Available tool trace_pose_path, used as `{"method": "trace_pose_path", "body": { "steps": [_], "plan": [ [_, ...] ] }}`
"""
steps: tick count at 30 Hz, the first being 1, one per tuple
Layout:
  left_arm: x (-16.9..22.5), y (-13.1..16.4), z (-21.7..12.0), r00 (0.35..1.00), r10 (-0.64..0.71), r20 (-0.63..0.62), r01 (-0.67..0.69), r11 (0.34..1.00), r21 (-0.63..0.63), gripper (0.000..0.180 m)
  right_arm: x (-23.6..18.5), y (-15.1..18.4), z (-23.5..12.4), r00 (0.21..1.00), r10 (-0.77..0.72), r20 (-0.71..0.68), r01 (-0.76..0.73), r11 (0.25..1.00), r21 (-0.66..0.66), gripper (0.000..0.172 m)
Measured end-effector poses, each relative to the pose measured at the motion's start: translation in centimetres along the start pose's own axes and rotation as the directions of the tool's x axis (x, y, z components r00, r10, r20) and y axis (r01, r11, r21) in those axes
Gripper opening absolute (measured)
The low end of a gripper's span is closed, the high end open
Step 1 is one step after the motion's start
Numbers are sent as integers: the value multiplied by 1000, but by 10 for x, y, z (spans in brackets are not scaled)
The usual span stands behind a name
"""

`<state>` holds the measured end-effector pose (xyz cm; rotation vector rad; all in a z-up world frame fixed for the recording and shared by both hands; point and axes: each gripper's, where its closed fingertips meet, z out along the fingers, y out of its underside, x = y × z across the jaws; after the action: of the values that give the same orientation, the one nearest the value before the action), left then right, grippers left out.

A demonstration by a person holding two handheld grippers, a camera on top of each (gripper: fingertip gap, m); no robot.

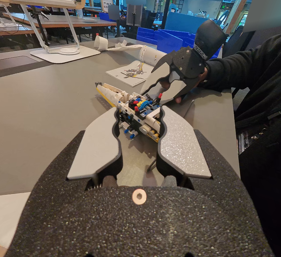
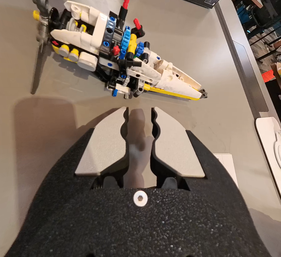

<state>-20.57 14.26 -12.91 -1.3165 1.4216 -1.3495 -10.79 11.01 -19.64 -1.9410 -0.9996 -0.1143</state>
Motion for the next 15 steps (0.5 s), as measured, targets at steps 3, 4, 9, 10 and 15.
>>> {"method": "trace_pose_path", "body": {
  "steps": [3,4,9,10,15],
  "plan": [
    [0,1,1,1000,-1,-2,1,1000,-9,52,0,0,0,1000,4,4,-4,1000,4,28],
    [0,1,1,1000,-2,-3,2,1000,-11,52,0,0,0,1000,3,6,-3,1000,5,28],
    [1,1,1,1000,-9,-22,9,1000,-9,49,-3,-3,-1,1000,-17,13,16,1000,21,29],
    [2,0,1,1000,-7,-28,7,1000,-7,48,-3,-3,-1,1000,-22,13,22,999,25,30],
    [9,-10,1,996,58,-71,-59,998,-8,39,-5,-7,-3,1000,-25,16,24,999,47,33]
  ]
}}
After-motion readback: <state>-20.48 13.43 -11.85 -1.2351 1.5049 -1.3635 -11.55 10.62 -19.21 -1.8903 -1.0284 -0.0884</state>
